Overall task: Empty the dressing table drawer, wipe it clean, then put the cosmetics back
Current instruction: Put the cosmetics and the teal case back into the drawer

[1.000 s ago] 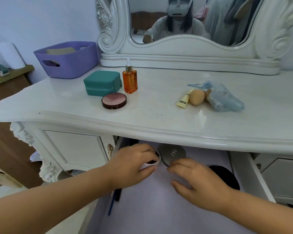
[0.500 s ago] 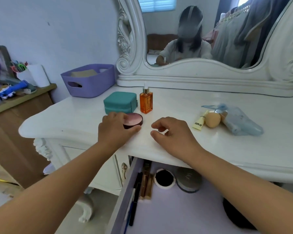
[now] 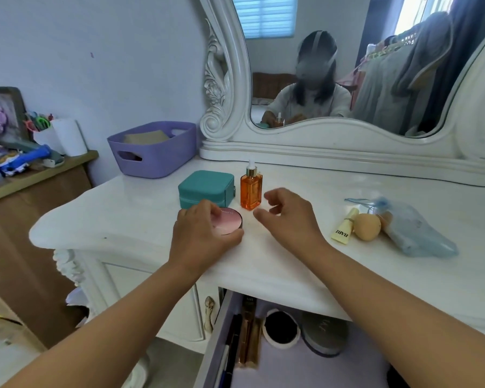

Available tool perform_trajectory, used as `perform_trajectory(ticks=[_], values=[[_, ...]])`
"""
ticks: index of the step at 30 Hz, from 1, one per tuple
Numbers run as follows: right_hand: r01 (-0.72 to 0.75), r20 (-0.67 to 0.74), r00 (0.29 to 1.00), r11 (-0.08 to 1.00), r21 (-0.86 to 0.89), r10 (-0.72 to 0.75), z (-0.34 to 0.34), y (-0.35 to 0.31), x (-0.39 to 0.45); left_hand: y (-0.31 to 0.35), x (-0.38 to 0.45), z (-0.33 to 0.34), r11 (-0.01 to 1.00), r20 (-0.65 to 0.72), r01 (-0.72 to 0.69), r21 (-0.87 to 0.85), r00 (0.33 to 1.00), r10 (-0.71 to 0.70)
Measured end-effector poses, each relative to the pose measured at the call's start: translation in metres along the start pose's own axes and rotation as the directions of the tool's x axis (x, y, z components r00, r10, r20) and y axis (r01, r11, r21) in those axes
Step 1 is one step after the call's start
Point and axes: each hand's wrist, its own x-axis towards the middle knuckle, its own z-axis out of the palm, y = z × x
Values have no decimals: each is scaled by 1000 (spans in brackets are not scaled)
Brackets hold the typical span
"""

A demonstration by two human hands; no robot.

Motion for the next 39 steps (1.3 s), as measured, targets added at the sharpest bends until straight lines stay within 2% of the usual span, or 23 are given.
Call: perform_trajectory(ticks=[5, 11, 17, 23, 31, 34, 37, 39], values=[[-153, -80, 983, 978, 140, 165, 27, -8, 47, 2, -6, -16, 1000, 3, -27, -6, 1000, 28], [-227, -38, 972, 966, 120, 233, 48, -3, 74, 5, -21, -33, 993, 17, -110, -39, 994, 110], [-141, -10, 990, 983, 118, 143, 32, -6, 62, 7, -36, -41, 984, 47, -171, -44, 984, 173], [7, 52, 999, 996, 91, -12, -23, -22, -8, 10, -66, -47, 973, 129, -228, -30, 965, 230], [-45, 178, 984, 989, 143, 19, -77, 1, -112, 3, -119, -36, 949, 208, -302, -95, 926, 315], [-86, 298, 953, 991, 101, 52, -84, 18, -143, 1, -128, -29, 928, 305, -358, -101, 877, 372], [-80, 412, 908, 997, -2, 74, -73, 40, -170, -2, -137, -14, 902, 477, -415, -118, 773, 418], [-78, 436, 894, 994, -79, 105, -60, 56, -180, -4, -144, -1, 898, 555, -419, -131, 720, 417]])
